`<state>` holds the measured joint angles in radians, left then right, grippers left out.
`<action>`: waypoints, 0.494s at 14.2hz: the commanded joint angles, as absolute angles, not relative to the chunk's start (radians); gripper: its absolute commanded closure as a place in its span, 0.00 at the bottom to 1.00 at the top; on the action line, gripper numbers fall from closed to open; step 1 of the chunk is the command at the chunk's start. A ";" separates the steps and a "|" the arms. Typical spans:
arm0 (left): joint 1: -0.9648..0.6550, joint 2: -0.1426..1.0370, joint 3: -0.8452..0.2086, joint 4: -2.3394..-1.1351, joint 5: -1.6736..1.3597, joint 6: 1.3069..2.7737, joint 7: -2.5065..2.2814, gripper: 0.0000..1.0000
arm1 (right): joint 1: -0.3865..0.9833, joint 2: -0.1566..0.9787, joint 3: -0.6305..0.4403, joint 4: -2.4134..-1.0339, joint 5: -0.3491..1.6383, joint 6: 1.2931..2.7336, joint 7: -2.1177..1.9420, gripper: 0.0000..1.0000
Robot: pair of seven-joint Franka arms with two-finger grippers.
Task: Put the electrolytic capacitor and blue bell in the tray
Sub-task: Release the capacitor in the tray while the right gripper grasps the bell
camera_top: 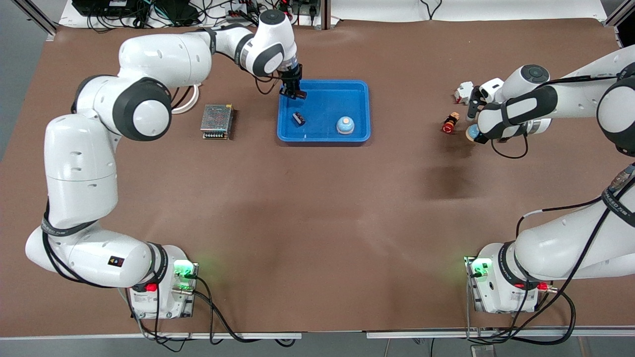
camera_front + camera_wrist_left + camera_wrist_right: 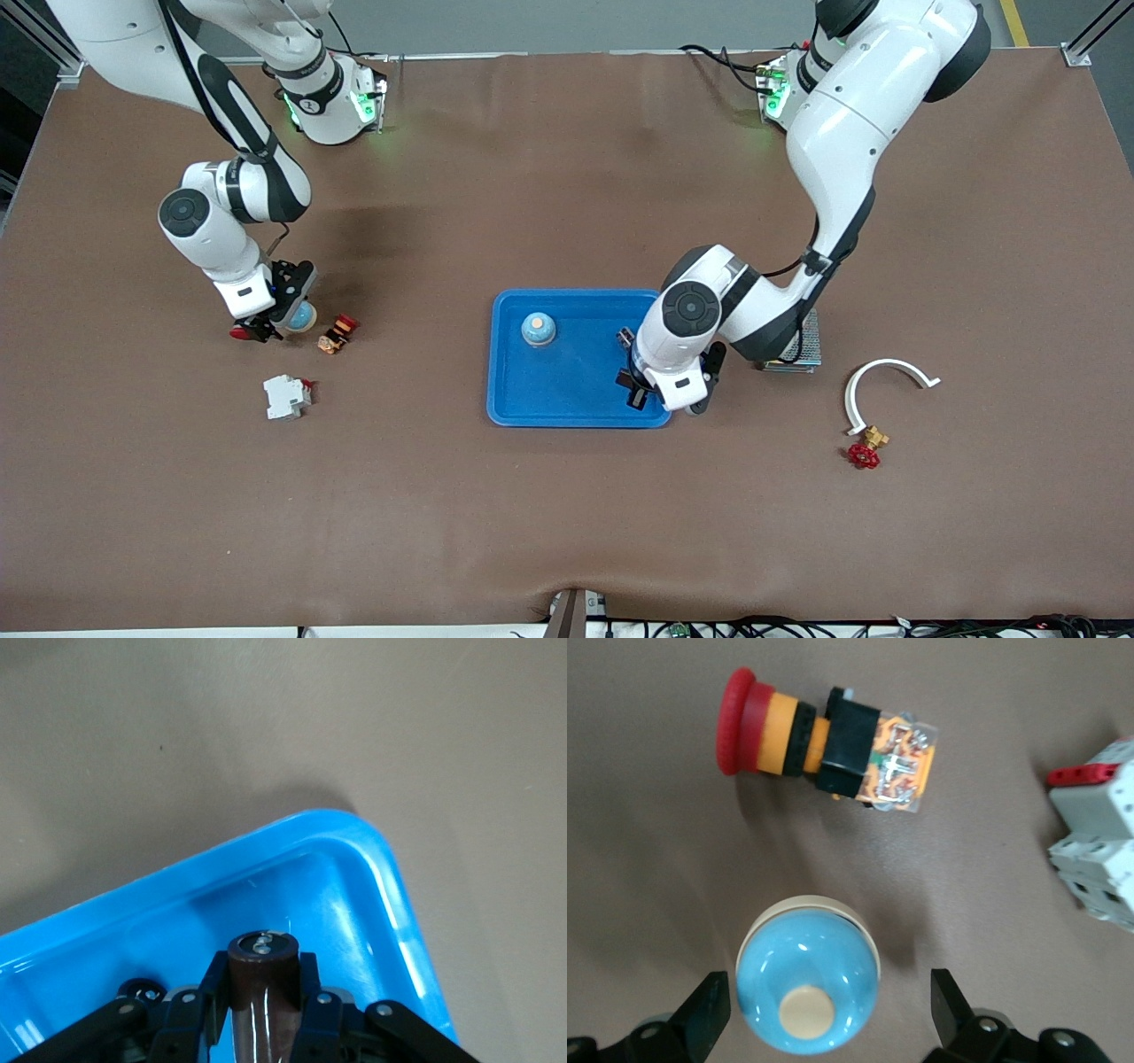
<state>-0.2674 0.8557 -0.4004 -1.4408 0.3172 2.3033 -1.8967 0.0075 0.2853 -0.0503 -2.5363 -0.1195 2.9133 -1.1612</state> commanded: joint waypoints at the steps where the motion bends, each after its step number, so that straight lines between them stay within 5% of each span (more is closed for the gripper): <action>1: -0.287 0.887 -0.388 -1.414 0.334 2.322 -1.931 1.00 | -0.020 0.276 -0.032 -2.563 -0.133 2.936 -1.169 0.00; 3: -0.293 0.894 -0.382 -1.414 0.334 2.322 -1.934 0.96 | -0.020 0.281 -0.032 -2.563 -0.135 2.936 -1.169 0.00; 4: -0.293 0.900 -0.382 -1.413 0.333 2.322 -1.934 0.86 | -0.020 0.287 -0.031 -2.563 -0.135 2.936 -1.169 0.00; 5: -0.293 0.900 -0.382 -1.414 0.334 2.322 -1.934 0.64 | -0.021 0.290 -0.031 -2.563 -0.135 2.936 -1.170 0.00; 7: -0.291 0.897 -0.382 -1.413 0.333 2.322 -1.933 0.00 | -0.021 0.293 -0.029 -2.563 -0.133 2.935 -1.169 0.00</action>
